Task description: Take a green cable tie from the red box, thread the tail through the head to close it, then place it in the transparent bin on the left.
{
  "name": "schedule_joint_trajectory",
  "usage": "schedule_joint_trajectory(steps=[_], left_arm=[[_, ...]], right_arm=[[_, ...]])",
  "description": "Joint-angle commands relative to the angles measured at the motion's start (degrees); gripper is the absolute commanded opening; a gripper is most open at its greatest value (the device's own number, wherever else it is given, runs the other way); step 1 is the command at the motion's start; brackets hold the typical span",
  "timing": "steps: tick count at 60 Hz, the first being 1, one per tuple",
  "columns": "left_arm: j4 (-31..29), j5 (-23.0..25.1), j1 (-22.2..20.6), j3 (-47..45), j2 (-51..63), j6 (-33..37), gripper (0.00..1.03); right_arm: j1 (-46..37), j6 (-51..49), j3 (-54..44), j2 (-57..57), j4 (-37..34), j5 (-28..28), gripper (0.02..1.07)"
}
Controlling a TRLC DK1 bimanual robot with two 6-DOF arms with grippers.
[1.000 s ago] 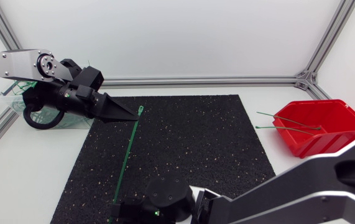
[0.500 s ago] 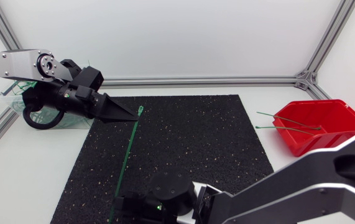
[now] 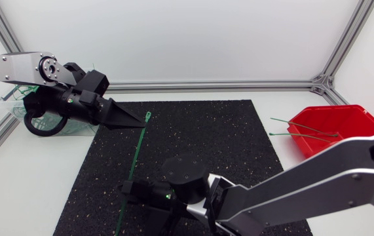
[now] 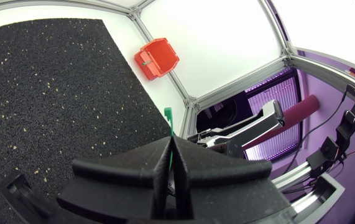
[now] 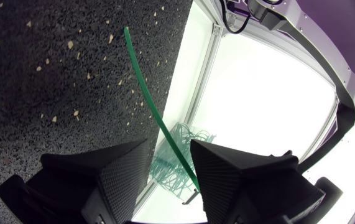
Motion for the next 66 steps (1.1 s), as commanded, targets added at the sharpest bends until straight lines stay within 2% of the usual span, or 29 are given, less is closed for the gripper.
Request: schedule_joint_trajectory(steps=[1,4,13,17,22,28,31,66], left_arm=[[-1.2,0.6,-0.2,0.6,0.1,1.5,0.03],[-1.2,0.6,-0.2,0.6,0.1,1.5,0.03],[-1.1,0.6,0.0,0.6,0.2,1.5,0.03],[-1.1,0.7,0.0,0.6,0.2,1.5,0.03],[-1.2,0.6,0.0,0.6,0.2,1.5,0.03],[-1.2,0.6,0.2,0.6,0.2,1.5,0.03],[-1.2,0.7,0.3,0.6,0.2,1.5,0.03],[-1.1,0.6,0.0,0.8,0.4,1.5,0.03]], right_arm=[[1.4,-1.5,0.6,-1.0,-0.6,-0.2,0.55],[2.1,-1.5,0.4,-0.8,-0.6,-0.2,0.54],[3.9,-1.6,-0.7,0.0,-0.4,-0.1,0.38],[4.4,-1.6,-0.9,0.5,-0.3,0.0,0.37],[4.8,-1.8,-1.7,1.4,0.3,0.2,0.27],[5.7,-1.8,-3.1,1.6,0.7,0.8,0.25],[6.0,-1.8,-3.6,1.7,0.8,0.9,0.14],[8.0,-1.4,-7.5,1.6,3.4,2.0,0.14]])
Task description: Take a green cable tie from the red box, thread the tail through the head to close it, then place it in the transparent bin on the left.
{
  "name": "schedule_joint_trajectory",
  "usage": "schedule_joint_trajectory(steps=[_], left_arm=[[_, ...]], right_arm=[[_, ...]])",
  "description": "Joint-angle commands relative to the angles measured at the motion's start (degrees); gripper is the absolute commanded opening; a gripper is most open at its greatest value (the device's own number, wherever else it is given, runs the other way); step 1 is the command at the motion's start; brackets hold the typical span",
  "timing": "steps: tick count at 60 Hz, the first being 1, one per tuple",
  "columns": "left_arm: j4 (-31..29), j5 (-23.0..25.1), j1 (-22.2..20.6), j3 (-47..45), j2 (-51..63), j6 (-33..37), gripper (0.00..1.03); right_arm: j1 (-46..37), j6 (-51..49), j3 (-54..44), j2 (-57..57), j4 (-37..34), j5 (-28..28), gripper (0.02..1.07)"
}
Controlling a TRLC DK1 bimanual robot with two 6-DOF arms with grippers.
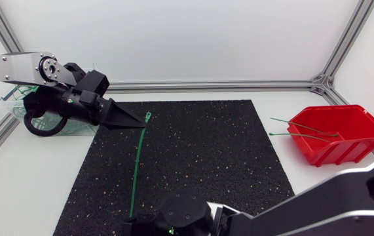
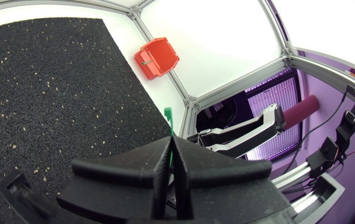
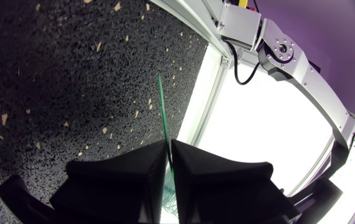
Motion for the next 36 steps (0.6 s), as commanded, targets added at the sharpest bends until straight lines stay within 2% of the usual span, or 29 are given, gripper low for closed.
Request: schedule_joint_trajectory(steps=[1,20,26,36], left_arm=[[-1.0,0.7,0.0,0.8,0.4,1.5,0.03],[-0.9,0.7,0.0,0.8,0.4,1.5,0.03],[-0.9,0.7,0.0,0.9,0.5,1.6,0.03],[-0.9,0.7,-0.1,0.8,0.5,1.6,0.03]], right_arm=[[0.9,-1.2,-1.3,1.0,1.3,0.7,0.14],[1.0,-1.1,-2.7,-1.1,1.7,1.4,0.16],[0.9,-1.1,-3.2,-1.8,1.7,1.4,0.32],[1.0,-1.1,-3.5,-1.9,1.8,1.4,0.33]])
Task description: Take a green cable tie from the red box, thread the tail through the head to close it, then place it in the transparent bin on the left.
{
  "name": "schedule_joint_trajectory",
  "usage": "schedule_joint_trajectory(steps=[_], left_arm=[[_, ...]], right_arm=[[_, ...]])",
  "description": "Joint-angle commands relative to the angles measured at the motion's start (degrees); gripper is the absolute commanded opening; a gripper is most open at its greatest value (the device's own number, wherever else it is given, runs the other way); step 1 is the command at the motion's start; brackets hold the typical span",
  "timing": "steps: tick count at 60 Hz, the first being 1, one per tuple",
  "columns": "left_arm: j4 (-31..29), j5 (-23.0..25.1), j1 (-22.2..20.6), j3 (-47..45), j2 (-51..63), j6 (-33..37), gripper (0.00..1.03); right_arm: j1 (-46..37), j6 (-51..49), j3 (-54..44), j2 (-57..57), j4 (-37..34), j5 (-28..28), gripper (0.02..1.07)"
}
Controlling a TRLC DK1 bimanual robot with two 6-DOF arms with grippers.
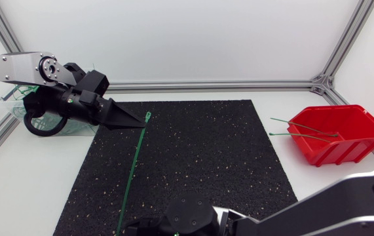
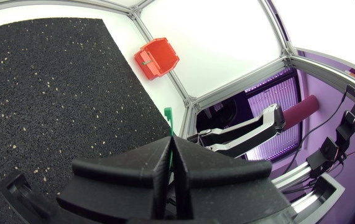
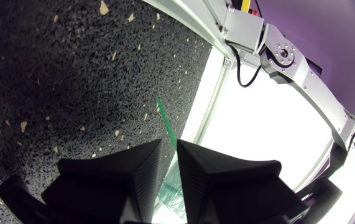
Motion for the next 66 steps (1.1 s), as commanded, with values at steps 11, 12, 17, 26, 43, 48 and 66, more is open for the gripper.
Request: schedule_joint_trajectory(steps=[11,12,17,26,43,48,66], left_arm=[[-0.9,0.7,-0.2,0.7,0.4,1.6,0.03],[-0.9,0.7,-0.2,0.7,0.4,1.6,0.03],[-1.0,0.7,-0.4,0.7,0.4,1.5,0.03],[-1.0,0.7,-0.2,0.6,0.4,1.7,0.03],[-1.0,0.7,0.7,0.8,0.7,1.7,0.03],[-1.1,0.7,0.8,1.2,1.2,1.5,0.03],[-1.9,0.7,1.1,1.8,2.1,1.8,0.03]], right_arm=[[0.4,-1.1,-0.8,-0.6,1.0,0.3,0.33],[0.4,-1.1,-0.7,-0.3,1.2,0.3,0.33],[0.4,-1.1,0.2,0.6,1.7,0.3,0.33],[0.6,-1.3,1.8,0.4,1.9,0.2,0.33],[-1.5,-1.5,1.3,-3.8,1.5,-0.2,0.33],[-2.2,-1.5,1.0,-4.8,1.5,-0.2,0.36],[-3.5,-1.3,-1.1,-6.1,1.4,-0.8,0.51]])
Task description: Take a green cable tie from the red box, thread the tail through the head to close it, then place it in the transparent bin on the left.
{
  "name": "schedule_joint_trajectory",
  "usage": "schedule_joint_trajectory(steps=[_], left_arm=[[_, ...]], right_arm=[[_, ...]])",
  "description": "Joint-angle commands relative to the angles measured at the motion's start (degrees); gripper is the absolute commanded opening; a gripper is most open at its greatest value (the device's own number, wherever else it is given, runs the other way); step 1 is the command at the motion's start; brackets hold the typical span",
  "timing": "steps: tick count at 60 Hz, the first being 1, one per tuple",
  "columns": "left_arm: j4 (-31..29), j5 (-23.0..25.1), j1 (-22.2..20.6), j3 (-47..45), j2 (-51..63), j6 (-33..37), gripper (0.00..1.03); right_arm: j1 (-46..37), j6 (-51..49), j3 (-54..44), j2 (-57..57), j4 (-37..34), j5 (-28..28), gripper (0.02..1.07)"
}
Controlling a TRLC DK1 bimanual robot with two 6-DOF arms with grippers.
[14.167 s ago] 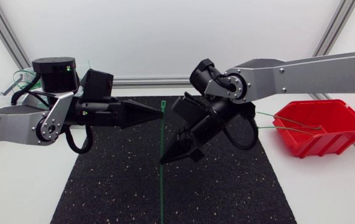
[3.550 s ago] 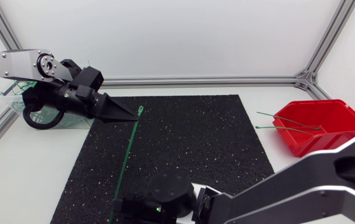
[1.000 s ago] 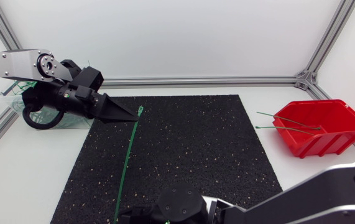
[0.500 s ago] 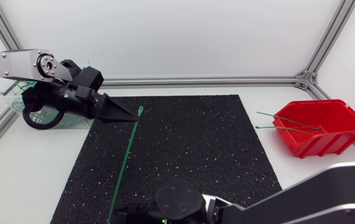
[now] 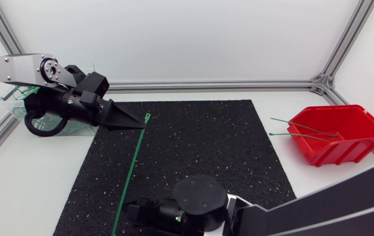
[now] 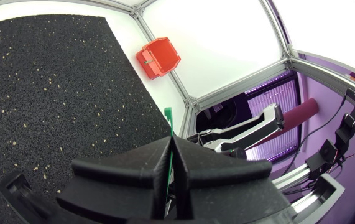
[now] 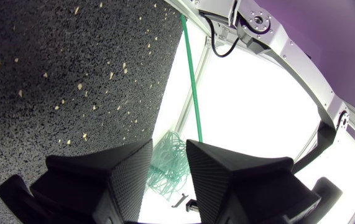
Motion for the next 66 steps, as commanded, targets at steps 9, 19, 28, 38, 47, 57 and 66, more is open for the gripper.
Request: schedule_joint_trajectory(steps=[9,19,28,38,47,57,66], left_arm=[[-1.4,0.7,0.9,2.1,1.6,1.7,0.03],[-1.8,0.7,1.3,3.0,2.4,1.5,0.03],[-2.4,0.7,1.0,3.5,3.0,1.4,0.03],[-2.9,0.8,0.7,3.9,3.6,1.5,0.03],[-3.2,0.8,0.7,4.4,4.3,2.0,0.03],[-3.3,0.8,0.9,4.8,4.7,2.2,0.03],[-3.3,0.8,1.2,5.3,5.4,2.4,0.03]], right_arm=[[0.0,-1.3,-4.9,-3.2,0.2,-0.6,0.52],[-0.7,-1.3,-6.3,-4.8,0.2,-0.7,0.52],[-1.2,-1.4,-4.7,-4.1,0.2,-1.7,0.52],[-1.6,-1.5,-1.2,-1.7,0.3,-3.1,0.52],[-1.8,-1.5,2.0,1.1,0.0,-4.3,0.52],[-2.9,-1.6,3.5,4.2,-0.1,-5.3,0.52],[-1.9,-1.5,3.3,4.7,0.0,-5.9,0.52]])
